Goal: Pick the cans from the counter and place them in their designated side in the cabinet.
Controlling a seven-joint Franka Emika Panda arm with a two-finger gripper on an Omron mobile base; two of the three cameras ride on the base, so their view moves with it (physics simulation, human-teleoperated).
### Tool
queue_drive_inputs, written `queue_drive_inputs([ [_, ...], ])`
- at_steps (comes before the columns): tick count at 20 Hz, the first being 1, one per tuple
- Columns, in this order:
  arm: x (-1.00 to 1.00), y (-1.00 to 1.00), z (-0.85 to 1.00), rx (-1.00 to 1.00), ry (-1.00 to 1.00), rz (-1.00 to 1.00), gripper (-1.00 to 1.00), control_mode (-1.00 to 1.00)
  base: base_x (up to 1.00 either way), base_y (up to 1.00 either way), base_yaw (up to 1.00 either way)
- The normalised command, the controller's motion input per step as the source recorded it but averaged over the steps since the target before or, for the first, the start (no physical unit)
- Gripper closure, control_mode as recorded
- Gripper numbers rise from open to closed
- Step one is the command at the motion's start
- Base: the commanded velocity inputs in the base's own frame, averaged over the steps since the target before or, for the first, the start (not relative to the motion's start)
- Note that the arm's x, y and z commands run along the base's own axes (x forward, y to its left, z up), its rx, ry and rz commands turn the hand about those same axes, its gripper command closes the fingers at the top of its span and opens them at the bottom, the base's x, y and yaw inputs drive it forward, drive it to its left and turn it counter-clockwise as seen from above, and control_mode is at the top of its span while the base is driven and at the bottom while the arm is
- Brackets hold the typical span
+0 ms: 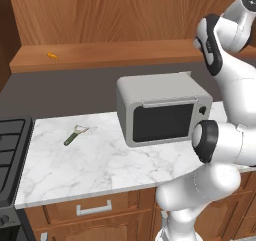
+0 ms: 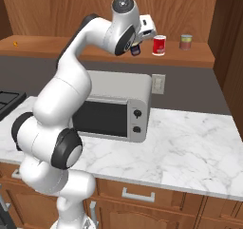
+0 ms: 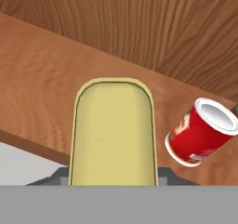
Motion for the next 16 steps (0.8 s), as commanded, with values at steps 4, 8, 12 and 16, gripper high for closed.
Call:
queue_drive_inputs([
  [4, 0.20, -0.05, -0.01, 0.00, 0.03, 0.00, 1.00, -1.00, 0.00, 0.00, 0.00],
  [8, 0.18, -0.05, -0.05, 0.00, 0.05, 0.00, 1.00, -1.00, 0.00, 0.00, 0.00],
  [12, 0.17, -0.03, -0.06, 0.00, 0.05, 0.00, 1.00, -1.00, 0.00, 0.00, 0.00],
  [16, 0.16, -0.03, -0.06, 0.00, 0.05, 0.00, 1.00, -1.00, 0.00, 0.00, 0.00],
])
